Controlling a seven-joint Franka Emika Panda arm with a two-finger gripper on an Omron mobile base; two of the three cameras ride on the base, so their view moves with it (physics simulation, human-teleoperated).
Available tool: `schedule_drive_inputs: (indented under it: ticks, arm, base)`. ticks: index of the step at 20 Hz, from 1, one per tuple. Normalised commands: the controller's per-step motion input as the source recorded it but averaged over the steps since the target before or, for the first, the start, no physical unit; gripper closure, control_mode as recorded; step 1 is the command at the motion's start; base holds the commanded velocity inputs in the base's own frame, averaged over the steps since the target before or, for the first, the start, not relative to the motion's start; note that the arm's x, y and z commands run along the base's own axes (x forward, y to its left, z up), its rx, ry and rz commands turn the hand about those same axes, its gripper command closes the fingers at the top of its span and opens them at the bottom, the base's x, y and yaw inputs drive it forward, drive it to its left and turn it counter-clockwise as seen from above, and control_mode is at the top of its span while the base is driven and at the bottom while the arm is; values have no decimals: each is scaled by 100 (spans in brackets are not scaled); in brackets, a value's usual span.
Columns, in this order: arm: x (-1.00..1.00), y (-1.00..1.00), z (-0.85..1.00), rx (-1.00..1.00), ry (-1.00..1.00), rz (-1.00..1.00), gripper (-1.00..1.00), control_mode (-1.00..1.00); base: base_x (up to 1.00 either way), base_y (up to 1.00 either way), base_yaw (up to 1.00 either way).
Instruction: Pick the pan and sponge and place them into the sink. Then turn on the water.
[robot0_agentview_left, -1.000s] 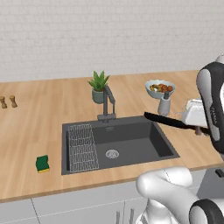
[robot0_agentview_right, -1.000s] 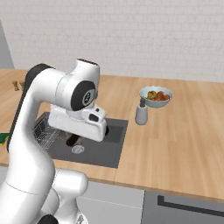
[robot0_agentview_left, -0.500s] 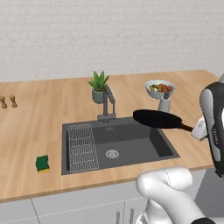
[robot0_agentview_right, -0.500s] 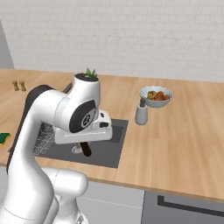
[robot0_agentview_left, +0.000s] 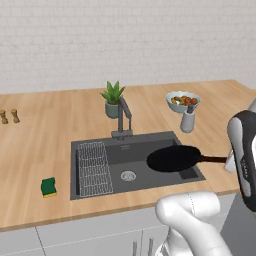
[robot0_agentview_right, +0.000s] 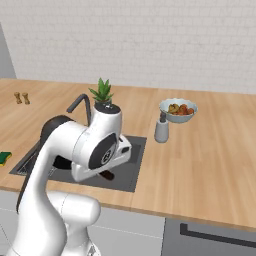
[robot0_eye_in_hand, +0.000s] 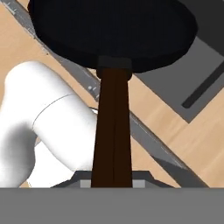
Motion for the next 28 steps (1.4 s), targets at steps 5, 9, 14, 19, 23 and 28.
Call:
schedule_drive_inputs:
  ticks: [5, 9, 14, 19, 23, 28]
  arm:
    - [36, 0, -28, 1, -4, 3, 100, -100]
    - [56, 4, -19, 0, 0, 0, 100, -100]
    - [60, 5, -14, 0, 0, 5, 100, -100]
    - [58, 13, -18, 0, 0, 4, 100, -100]
    - [55, 23, -27, 0, 0, 3, 100, -100]
    - [44, 22, -35, 0, 0, 3, 100, -100]
  base:
    - [0, 0, 0]
    - [0, 0, 0]
    - [0, 0, 0]
    - [0, 0, 0]
    - [0, 0, 0]
    - [0, 0, 0]
